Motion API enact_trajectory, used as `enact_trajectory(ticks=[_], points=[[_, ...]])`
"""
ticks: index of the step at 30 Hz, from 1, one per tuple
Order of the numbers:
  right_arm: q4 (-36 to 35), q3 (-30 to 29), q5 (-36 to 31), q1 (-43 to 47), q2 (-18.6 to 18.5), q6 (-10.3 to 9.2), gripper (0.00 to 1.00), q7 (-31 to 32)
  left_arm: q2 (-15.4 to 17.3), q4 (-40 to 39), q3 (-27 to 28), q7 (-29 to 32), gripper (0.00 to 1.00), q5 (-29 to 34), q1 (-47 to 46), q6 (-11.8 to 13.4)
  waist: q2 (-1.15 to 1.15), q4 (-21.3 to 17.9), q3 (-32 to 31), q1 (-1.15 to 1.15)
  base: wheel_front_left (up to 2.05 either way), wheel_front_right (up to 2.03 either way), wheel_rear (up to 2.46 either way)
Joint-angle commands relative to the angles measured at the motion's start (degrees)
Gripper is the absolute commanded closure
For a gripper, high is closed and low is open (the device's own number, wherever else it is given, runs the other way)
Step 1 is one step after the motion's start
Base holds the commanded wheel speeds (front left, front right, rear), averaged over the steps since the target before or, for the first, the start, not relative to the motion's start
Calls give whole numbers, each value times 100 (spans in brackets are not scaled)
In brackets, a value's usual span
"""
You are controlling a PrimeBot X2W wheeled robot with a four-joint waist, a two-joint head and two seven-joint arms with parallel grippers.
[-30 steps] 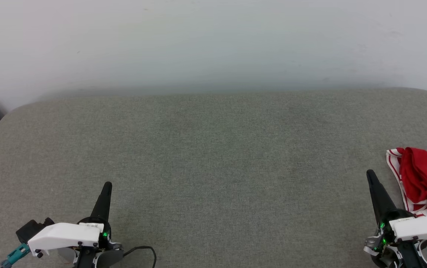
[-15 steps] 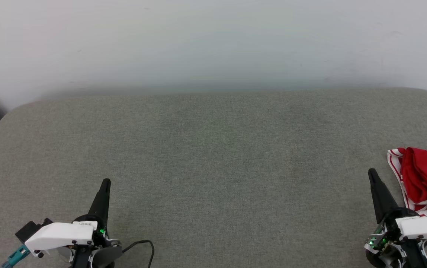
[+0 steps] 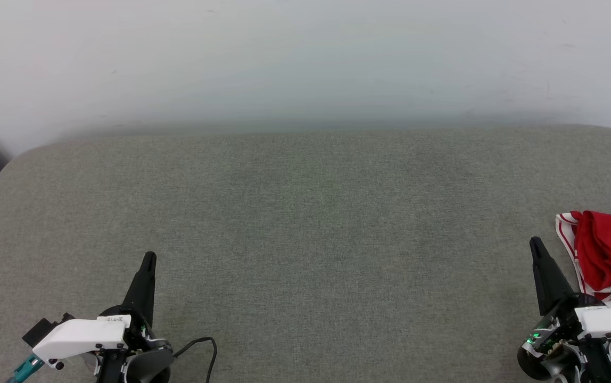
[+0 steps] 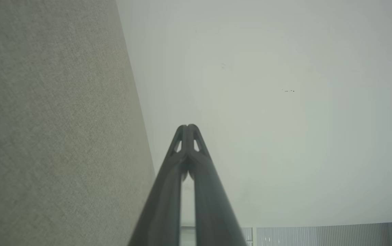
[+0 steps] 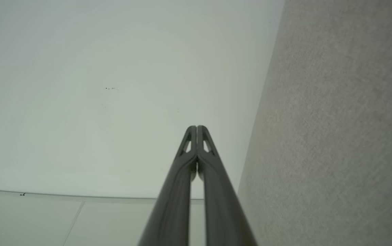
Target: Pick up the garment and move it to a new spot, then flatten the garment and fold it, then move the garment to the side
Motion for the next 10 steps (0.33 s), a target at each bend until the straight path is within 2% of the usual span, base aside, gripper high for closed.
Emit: enact_trajectory(ticks=[1, 10], points=[[16, -11, 114, -77, 10, 0, 100, 23, -20, -7, 43, 37, 100, -88, -60, -32, 0, 2, 1, 0, 0, 0, 0], [16, -11, 98, -72, 12, 0, 100, 21, -18, -7, 36, 29, 100, -75, -56, -28, 0, 2, 1, 0, 0, 0, 0]])
